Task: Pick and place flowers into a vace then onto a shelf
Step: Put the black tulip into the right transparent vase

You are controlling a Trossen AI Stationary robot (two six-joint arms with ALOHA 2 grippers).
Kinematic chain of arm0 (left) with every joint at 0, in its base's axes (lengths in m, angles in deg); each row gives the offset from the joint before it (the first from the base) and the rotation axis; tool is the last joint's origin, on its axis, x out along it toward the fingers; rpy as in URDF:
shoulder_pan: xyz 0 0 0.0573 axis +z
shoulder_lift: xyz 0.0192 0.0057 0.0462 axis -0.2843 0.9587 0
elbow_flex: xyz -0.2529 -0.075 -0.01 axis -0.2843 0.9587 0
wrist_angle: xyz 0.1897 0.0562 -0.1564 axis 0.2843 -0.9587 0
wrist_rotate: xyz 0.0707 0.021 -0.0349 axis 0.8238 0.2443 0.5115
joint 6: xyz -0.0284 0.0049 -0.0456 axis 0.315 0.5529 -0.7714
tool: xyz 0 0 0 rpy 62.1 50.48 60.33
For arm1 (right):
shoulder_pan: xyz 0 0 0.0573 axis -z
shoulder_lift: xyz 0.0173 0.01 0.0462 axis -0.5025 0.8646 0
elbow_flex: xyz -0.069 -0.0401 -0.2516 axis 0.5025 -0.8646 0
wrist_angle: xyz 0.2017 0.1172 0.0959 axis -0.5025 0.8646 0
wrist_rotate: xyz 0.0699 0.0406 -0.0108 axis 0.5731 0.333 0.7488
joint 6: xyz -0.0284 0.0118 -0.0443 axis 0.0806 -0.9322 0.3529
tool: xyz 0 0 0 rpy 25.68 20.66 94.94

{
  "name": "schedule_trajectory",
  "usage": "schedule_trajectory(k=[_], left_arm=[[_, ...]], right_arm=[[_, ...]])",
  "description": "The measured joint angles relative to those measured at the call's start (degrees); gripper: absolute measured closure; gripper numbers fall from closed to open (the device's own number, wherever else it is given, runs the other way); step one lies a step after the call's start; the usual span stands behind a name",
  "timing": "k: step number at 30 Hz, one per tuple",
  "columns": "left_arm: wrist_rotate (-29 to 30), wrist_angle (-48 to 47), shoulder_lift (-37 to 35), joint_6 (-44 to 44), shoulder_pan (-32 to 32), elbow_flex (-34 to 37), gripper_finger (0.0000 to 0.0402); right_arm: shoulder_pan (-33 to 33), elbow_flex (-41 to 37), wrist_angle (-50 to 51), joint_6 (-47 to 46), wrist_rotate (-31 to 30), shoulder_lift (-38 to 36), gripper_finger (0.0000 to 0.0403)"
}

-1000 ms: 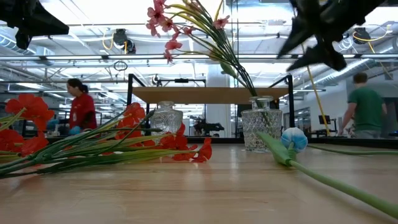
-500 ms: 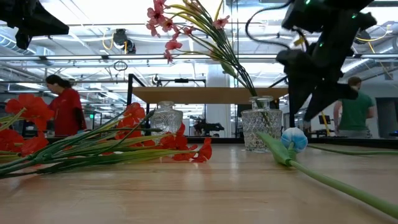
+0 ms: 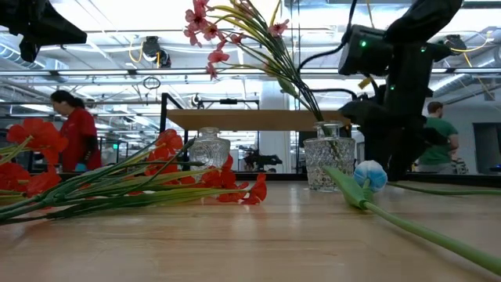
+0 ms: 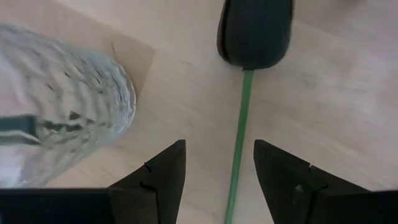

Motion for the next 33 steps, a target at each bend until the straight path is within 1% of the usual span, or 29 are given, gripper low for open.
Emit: schedule_trajectory(k=[4,9,13,20,28,33], left_arm=[[0.0,0.0,0.0,0.0,0.0,0.0,0.035],[0.0,0.0,0.0,0.0,0.0,0.0,0.035],[0.0,0.0,0.0,0.0,0.0,0.0,0.035],[0.0,0.0,0.0,0.0,0.0,0.0,0.035],[0.0,0.0,0.0,0.0,0.0,0.0,0.035],[0.0,0.0,0.0,0.0,0.0,0.0,0.035]], right_arm=[[0.6,0.1,-0.8,-0.6,0.6,2.8,0.0234],[0.7,0.2,-2.4,-1.4,1.6,4.0,0.0267],[0.7,0.1,-2.7,-1.6,1.6,3.9,0.0306],[0.7,-0.1,-1.9,-1.5,1.7,2.5,0.0391],[0.5,-0.1,1.6,-0.1,1.6,-0.9,0.0399],[0.1,-0.1,1.7,-0.5,-1.8,-6.8,0.04]])
